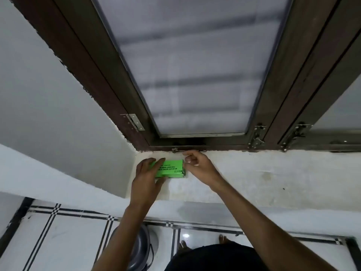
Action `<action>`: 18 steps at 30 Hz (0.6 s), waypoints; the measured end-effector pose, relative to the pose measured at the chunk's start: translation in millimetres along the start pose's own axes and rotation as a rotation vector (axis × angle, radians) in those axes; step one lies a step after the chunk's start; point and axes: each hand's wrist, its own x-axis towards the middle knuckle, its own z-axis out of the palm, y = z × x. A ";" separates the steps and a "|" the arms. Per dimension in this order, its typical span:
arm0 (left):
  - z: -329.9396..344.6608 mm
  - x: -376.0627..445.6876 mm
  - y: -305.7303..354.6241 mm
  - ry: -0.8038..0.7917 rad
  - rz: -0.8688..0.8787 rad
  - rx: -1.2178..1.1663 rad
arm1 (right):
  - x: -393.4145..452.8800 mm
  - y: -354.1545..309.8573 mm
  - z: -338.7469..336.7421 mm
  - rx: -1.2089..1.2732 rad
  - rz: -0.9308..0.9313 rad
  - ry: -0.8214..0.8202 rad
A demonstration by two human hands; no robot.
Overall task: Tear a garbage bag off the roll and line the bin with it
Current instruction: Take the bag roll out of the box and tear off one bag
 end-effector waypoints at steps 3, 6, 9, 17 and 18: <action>-7.0 5.3 -3.8 0.002 0.009 0.009 | 4.4 -3.5 -0.3 0.012 0.038 -0.006; -14.5 9.9 -4.4 -0.016 -0.004 0.044 | 9.4 -6.1 -1.1 0.018 0.050 -0.006; -22.3 15.5 -7.6 -0.012 0.047 0.036 | 15.2 -6.1 -8.1 -0.036 0.033 0.031; -48.5 38.8 6.7 0.019 0.229 0.065 | -11.0 -19.2 -22.1 -0.034 -0.086 0.312; -52.8 41.4 10.0 0.007 0.245 0.075 | -18.3 -20.1 -22.8 0.020 -0.077 0.232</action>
